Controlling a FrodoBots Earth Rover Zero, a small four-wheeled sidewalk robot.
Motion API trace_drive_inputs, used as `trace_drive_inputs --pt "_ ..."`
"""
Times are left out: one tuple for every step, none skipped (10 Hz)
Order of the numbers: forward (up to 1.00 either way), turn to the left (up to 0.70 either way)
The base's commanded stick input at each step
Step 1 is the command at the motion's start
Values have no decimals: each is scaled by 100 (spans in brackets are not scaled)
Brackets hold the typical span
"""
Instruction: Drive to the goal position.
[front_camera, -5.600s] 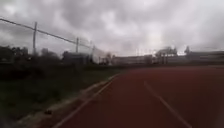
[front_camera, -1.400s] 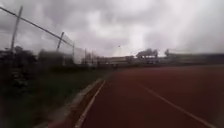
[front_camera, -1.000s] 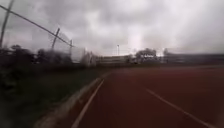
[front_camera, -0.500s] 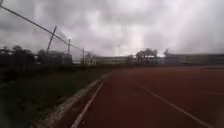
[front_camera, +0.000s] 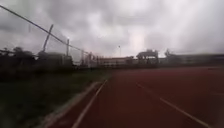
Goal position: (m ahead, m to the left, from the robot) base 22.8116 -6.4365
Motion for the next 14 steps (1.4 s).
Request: trace_drive_inputs --pt "70 -26" --pt "70 -26" --pt "70 -26" --pt "70 -25" --pt "70 -12" --pt "70 0" --pt "70 0" --pt "70 0" --pt "70 0" --pt "70 0" --pt "70 0" --pt "70 0" --pt "70 -1" --pt "70 -3"
